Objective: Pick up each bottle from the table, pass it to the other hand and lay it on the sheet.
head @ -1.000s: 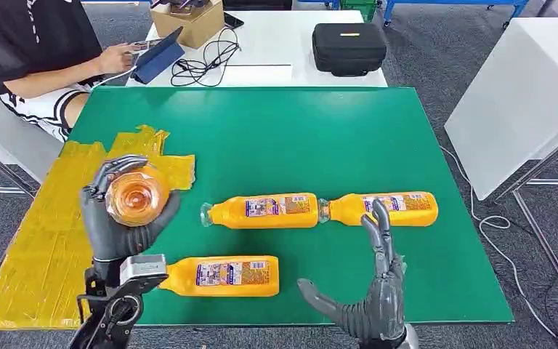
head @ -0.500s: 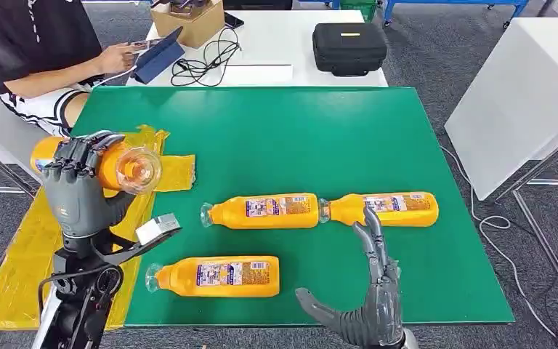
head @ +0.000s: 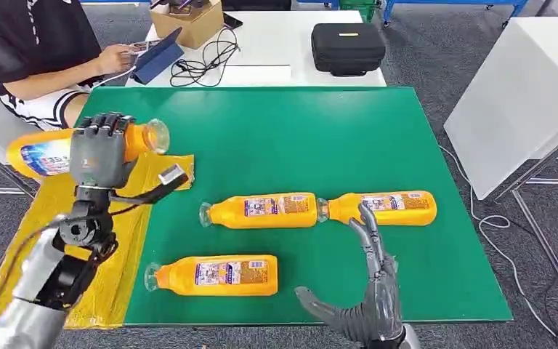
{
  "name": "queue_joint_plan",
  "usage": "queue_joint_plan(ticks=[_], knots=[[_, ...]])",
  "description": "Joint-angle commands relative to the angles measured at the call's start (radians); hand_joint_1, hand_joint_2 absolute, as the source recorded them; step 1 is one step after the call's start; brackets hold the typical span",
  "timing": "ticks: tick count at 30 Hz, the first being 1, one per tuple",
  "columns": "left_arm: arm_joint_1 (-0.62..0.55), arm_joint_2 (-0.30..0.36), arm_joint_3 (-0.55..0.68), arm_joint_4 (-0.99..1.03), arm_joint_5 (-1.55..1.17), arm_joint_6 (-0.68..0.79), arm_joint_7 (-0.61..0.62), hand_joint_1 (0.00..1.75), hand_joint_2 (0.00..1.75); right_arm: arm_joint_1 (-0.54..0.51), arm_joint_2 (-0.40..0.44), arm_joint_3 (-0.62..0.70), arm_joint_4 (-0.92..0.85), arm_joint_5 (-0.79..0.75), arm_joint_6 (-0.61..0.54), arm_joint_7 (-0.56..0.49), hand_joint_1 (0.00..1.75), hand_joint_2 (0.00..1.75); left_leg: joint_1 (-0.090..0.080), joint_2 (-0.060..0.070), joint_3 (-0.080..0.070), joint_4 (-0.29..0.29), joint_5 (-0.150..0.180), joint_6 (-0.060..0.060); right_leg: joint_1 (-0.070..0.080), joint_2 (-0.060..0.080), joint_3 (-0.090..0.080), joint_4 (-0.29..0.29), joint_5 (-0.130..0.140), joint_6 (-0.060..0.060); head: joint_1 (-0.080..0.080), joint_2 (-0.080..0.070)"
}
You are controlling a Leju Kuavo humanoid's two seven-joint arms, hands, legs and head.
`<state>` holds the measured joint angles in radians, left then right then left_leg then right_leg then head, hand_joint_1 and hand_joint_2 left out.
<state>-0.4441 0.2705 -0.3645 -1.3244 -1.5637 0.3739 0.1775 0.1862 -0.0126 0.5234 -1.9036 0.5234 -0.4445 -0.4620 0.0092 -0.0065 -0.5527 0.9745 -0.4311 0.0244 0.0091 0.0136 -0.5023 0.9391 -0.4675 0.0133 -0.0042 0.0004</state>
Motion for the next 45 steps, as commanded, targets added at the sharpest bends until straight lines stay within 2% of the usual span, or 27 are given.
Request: queue_joint_plan(ticks=[1,3,8,19,24,29,31,32,33,38,45], knots=[[-0.153,0.116,-0.345,0.406,-0.007,-0.090,0.020,1.75,1.75,-0.027,0.003,-0.040,0.064,-0.011,0.035,-0.001,0.00,1.75,0.000,-0.002,0.005,-0.002,-0.001,-0.001,0.000,-0.003,0.006,-0.002,-0.001,0.002,0.001,0.000],[-0.148,0.102,-0.325,0.447,-0.007,-0.102,-0.006,1.75,1.75,-0.023,0.001,-0.039,0.072,-0.015,0.044,-0.001,0.00,1.75,0.000,0.003,0.005,-0.002,-0.002,-0.001,0.000,0.001,0.004,-0.002,-0.001,0.002,0.001,0.000],[-0.111,0.045,-0.192,0.487,-0.007,-0.092,-0.105,1.75,1.75,-0.022,0.013,-0.040,0.093,-0.010,0.060,-0.001,0.00,1.75,0.000,0.002,0.002,-0.002,-0.001,-0.001,0.000,0.001,0.002,-0.002,-0.001,0.001,0.001,0.000],[-0.128,-0.014,-0.154,0.552,-0.007,-0.117,-0.139,1.75,1.75,-0.039,0.038,-0.063,0.083,0.011,0.074,0.042,0.00,1.75,0.000,0.000,-0.001,-0.001,0.000,0.000,0.000,-0.001,0.000,-0.001,-0.001,0.002,0.001,0.000],[-0.136,-0.041,-0.099,0.607,-0.007,-0.097,-0.172,1.75,1.75,-0.014,0.042,-0.076,0.080,0.020,0.077,0.044,0.00,1.75,0.000,0.000,-0.002,-0.001,0.000,0.000,0.000,0.000,-0.001,-0.001,-0.001,0.001,0.001,0.000],[-0.121,-0.053,-0.060,0.614,-0.007,-0.108,-0.173,1.75,1.75,-0.007,0.045,-0.077,0.076,0.029,0.089,0.049,0.00,1.75,0.000,0.000,-0.001,-0.001,0.000,0.000,-0.001,0.000,-0.001,-0.001,-0.001,0.001,0.000,0.000],[-0.116,-0.040,-0.084,0.610,-0.007,-0.098,-0.140,1.75,1.75,-0.004,0.047,-0.079,0.076,0.033,0.094,0.050,0.00,1.75,0.000,0.000,-0.001,-0.001,0.000,-0.001,0.000,-0.001,0.000,-0.001,-0.001,0.001,0.000,0.000],[-0.113,-0.037,-0.086,0.608,-0.007,-0.093,-0.132,0.65,1.75,-0.003,0.048,-0.080,0.075,0.034,0.095,0.051,0.00,1.75,0.000,0.001,-0.002,-0.001,0.000,0.000,0.000,0.000,-0.001,-0.001,-0.001,0.001,0.001,0.000],[-0.109,-0.037,-0.083,0.609,-0.007,-0.096,-0.127,0.00,1.75,-0.002,0.048,-0.080,0.075,0.034,0.098,0.051,0.00,1.75,0.000,0.001,-0.002,-0.001,0.000,0.000,0.000,0.001,-0.001,-0.001,-0.001,0.001,0.001,0.000],[-0.113,-0.041,-0.051,0.638,-0.007,-0.208,-0.102,0.00,1.75,-0.001,0.044,-0.074,0.082,0.049,0.104,0.050,0.00,1.75,0.000,0.001,-0.001,-0.001,0.000,0.000,0.000,0.000,-0.001,-0.001,-0.001,0.001,0.001,0.000],[-0.107,-0.037,-0.021,0.684,-0.007,-0.239,-0.077,0.00,1.75,0.004,0.046,-0.069,0.097,0.054,0.104,0.058,0.00,1.75,0.000,0.001,0.000,-0.001,-0.001,-0.001,0.000,0.000,0.000,-0.001,-0.001,0.002,0.000,0.000]])
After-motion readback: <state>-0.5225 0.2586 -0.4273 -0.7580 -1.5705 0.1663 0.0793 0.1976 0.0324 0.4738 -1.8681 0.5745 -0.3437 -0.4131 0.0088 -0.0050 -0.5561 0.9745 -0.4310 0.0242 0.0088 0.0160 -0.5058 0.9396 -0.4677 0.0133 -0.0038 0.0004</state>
